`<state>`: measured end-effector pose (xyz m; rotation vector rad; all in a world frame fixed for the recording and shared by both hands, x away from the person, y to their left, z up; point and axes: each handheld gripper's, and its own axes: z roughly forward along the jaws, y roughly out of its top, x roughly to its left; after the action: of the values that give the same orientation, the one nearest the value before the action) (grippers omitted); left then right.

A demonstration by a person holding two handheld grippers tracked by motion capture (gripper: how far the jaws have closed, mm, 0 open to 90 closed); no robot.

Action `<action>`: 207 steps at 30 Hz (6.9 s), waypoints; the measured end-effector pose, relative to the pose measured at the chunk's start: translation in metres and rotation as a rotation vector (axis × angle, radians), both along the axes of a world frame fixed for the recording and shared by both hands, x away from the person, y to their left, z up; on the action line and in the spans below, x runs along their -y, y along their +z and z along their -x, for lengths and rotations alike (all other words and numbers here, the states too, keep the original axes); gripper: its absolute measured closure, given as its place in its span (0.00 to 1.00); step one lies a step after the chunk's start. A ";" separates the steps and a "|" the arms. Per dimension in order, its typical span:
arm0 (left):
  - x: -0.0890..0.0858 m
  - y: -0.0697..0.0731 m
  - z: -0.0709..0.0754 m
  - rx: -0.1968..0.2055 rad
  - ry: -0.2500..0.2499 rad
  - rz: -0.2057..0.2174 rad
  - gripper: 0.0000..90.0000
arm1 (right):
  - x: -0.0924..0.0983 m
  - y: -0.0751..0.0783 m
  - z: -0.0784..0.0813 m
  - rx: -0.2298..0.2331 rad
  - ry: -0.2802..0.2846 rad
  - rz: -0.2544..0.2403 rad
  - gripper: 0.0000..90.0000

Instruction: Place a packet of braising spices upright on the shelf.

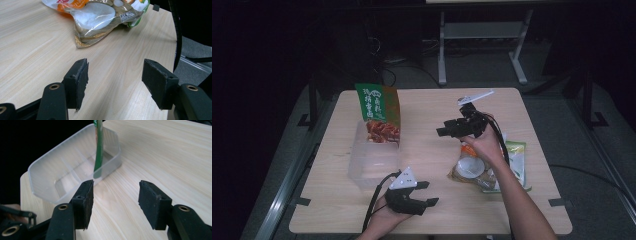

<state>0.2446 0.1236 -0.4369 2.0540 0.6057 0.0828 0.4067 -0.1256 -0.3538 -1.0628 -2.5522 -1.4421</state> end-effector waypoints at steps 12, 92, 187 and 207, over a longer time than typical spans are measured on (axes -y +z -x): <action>0.002 0.000 0.001 0.009 -0.010 -0.006 0.41 | 0.052 -0.002 0.021 -0.028 -0.072 0.018 0.48; 0.016 -0.001 -0.004 -0.012 -0.006 0.046 0.35 | 0.099 -0.016 0.089 0.022 -0.049 -0.007 1.00; 0.002 0.003 -0.005 0.012 0.056 0.050 0.74 | 0.036 -0.014 0.116 0.141 0.100 0.066 1.00; -0.002 0.009 0.004 0.045 0.013 0.032 0.65 | 0.020 0.017 0.096 0.166 0.099 0.054 1.00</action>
<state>0.2406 0.1260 -0.4276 2.0119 0.5883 0.1260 0.3105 -0.1454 -0.3363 -0.8419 -2.7279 -1.5033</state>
